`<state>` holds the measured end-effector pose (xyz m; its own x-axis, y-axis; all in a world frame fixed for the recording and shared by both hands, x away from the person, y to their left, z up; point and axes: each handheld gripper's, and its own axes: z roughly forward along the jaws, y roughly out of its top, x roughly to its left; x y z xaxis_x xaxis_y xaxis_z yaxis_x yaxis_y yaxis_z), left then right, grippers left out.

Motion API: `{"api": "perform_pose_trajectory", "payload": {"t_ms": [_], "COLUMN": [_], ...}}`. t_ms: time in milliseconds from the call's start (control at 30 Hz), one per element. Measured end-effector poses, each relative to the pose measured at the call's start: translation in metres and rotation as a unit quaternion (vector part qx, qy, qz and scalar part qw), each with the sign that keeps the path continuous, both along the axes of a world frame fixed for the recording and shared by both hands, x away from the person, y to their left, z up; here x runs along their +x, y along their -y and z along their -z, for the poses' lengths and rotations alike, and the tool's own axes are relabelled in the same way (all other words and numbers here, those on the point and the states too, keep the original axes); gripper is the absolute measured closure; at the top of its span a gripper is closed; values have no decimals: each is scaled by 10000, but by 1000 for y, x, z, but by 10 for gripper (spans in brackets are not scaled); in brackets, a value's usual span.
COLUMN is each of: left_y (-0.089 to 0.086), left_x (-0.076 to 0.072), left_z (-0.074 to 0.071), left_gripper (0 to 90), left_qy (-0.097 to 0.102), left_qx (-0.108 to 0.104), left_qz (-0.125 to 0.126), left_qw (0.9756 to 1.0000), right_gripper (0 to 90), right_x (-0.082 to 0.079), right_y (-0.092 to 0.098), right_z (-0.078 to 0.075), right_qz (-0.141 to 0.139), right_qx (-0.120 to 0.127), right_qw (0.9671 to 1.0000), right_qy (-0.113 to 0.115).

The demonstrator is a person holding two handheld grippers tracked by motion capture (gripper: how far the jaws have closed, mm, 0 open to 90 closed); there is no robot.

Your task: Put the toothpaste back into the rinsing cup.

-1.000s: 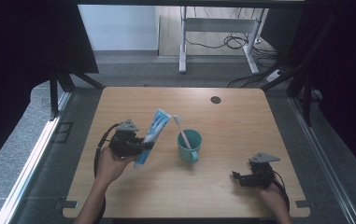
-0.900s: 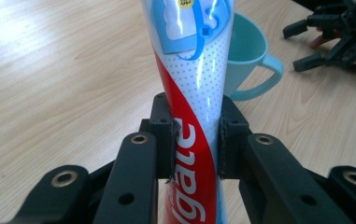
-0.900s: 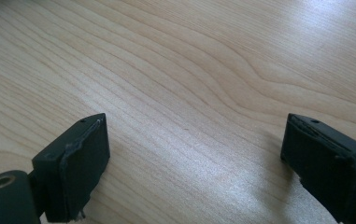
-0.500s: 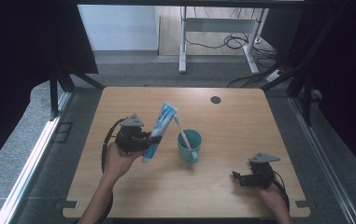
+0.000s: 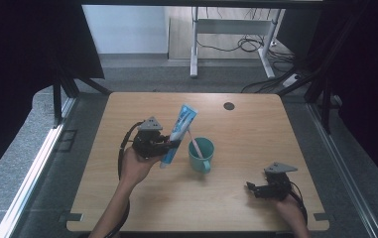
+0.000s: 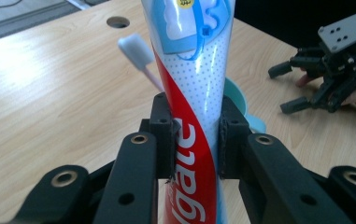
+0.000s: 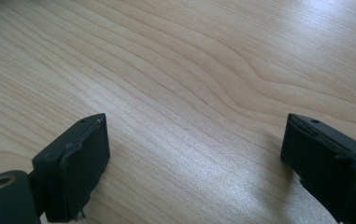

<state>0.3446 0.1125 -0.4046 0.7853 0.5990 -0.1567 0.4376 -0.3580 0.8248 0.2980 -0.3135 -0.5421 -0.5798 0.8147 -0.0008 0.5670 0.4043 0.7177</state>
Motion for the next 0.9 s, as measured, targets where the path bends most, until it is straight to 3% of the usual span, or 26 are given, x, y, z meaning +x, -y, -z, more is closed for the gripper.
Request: {"api": "perform_pose_trajectory", "payload": {"t_ms": [400,900], "left_y": [22,55], "left_x": [7,16], "left_z": [-10,-14], "left_gripper": [729,729], "left_qy": [150,301], "left_qx": [-153,-184], "left_qz": [29,72], "left_qw": [9998,9994], "right_gripper": [75,75], "right_x": [0,0], "right_y": [0,0], "right_z": [0,0], "right_qz": [7,0], "right_qx": [6,3], "right_qw": [10000,10000], "right_qy": [4,5]}}
